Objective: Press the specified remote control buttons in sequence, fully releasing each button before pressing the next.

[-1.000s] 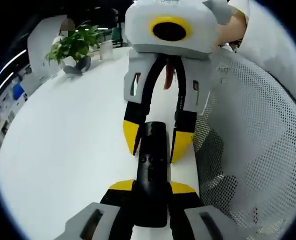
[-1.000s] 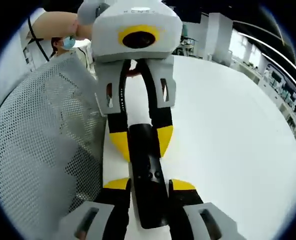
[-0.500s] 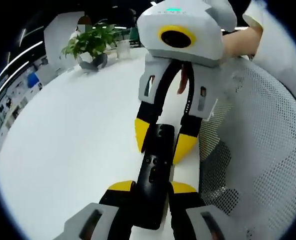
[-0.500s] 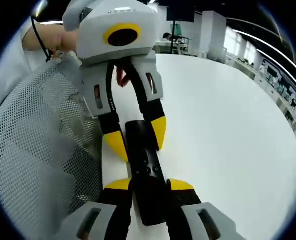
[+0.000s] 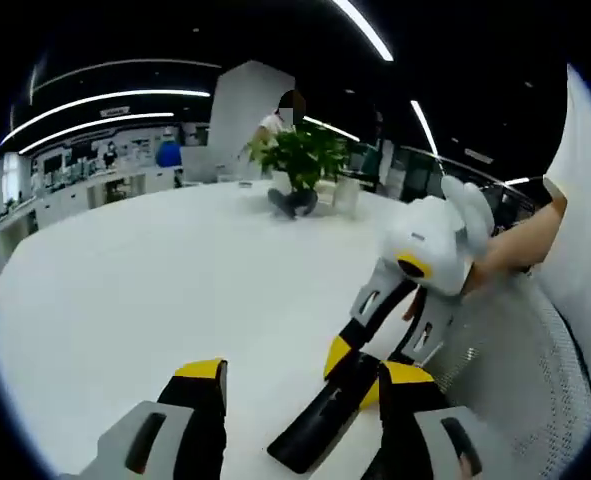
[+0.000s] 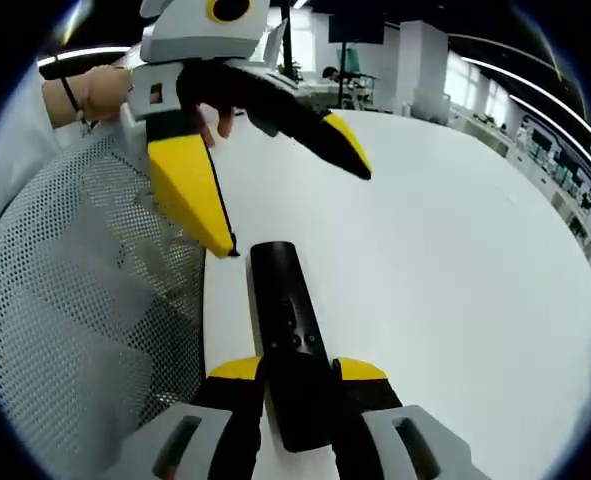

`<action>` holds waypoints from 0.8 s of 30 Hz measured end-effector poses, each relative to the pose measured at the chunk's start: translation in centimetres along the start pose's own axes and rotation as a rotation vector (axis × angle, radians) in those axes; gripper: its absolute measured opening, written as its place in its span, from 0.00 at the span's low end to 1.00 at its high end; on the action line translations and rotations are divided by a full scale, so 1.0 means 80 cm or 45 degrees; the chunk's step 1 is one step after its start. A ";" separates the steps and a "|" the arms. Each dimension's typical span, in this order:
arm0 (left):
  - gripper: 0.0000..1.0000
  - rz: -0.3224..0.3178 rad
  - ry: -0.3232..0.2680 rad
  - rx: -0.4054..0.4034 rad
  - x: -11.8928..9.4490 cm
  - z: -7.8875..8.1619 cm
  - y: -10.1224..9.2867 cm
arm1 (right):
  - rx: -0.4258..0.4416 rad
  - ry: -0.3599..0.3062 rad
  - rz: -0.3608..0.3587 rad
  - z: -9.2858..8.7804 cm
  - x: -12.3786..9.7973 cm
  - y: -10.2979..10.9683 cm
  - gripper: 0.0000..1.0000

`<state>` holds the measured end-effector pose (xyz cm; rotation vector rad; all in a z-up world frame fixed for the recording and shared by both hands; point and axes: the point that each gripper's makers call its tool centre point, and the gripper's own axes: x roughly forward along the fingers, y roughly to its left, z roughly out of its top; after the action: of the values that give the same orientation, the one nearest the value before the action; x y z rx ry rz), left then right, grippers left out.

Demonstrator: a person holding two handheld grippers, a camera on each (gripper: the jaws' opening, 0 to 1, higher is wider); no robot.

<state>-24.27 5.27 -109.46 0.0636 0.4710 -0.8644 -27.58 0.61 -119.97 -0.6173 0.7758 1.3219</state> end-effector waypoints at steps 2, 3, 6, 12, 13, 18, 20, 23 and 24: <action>0.72 0.017 -0.037 -0.017 -0.010 0.012 0.004 | -0.004 0.005 0.002 0.000 0.000 0.000 0.24; 0.75 0.023 -0.051 -0.022 -0.014 0.018 0.005 | -0.007 0.008 0.003 0.000 0.000 0.000 0.24; 0.79 0.079 -0.127 -0.008 -0.030 0.041 0.014 | -0.029 0.018 0.004 0.000 0.000 0.001 0.23; 0.91 0.137 -0.291 -0.074 -0.052 0.072 0.019 | -0.023 0.025 0.014 -0.001 0.000 -0.001 0.23; 0.91 0.152 -0.317 -0.091 -0.056 0.075 0.020 | -0.023 0.026 0.015 -0.001 0.000 -0.001 0.23; 0.96 0.210 -0.444 -0.141 -0.078 0.088 0.020 | -0.035 0.047 0.018 -0.005 -0.001 -0.007 0.22; 0.98 0.242 -0.479 -0.135 -0.088 0.091 0.020 | -0.040 0.060 0.014 -0.007 -0.002 -0.014 0.22; 0.98 0.271 -0.530 -0.159 -0.100 0.093 0.023 | -0.042 0.078 0.011 -0.009 -0.003 -0.022 0.22; 0.98 0.279 -0.539 -0.165 -0.103 0.094 0.024 | -0.042 0.082 0.009 -0.010 -0.003 -0.027 0.22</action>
<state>-24.58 10.60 -99.54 -0.1817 0.1178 -0.6079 -25.59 -0.45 -120.34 -0.6865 0.8102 1.3291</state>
